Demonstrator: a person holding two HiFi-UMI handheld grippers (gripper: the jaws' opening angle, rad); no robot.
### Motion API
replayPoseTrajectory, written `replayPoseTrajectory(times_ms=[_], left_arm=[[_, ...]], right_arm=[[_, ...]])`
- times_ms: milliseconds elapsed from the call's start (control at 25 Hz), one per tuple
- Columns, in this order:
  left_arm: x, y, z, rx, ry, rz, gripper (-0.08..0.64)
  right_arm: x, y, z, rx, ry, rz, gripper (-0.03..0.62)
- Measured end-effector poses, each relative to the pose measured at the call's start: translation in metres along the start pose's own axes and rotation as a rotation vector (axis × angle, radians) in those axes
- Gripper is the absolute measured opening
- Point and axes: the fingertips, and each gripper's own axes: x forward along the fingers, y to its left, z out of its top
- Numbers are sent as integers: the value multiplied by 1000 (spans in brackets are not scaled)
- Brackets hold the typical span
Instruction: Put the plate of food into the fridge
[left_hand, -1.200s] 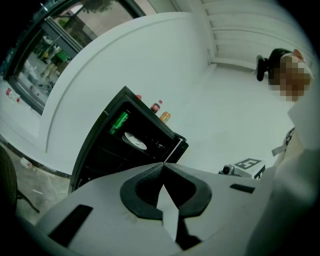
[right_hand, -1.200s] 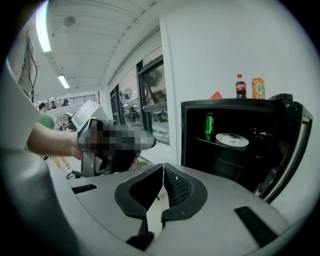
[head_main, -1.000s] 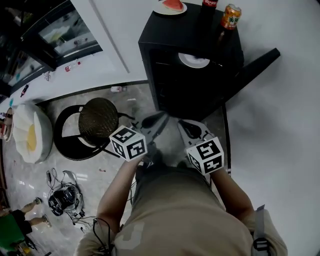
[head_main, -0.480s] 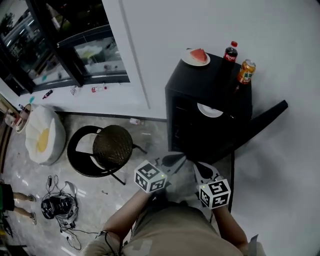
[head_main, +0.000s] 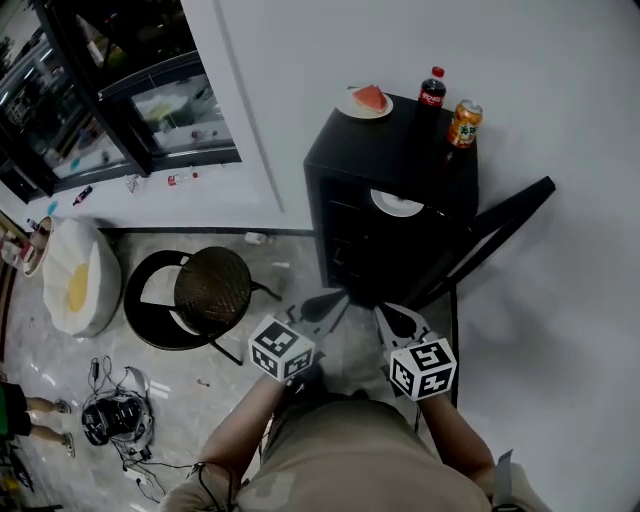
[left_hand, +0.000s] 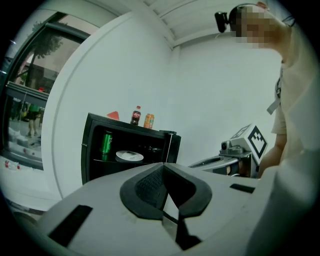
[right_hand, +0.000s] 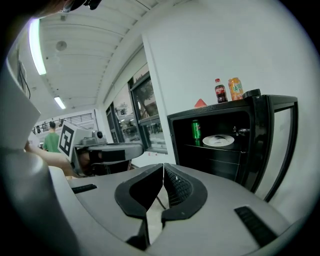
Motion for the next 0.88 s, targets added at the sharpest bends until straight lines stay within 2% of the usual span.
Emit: replayPoseTrajectory(times_ms=[400,880], left_arm=[[-1,-22,6,68,-9,-3,11],[1,-49,7,88,-23,12,11]], right_arm=[[-24,-2,7,-20,-35,-13,23],[-52,-7,4,-37,-51,-22,23]])
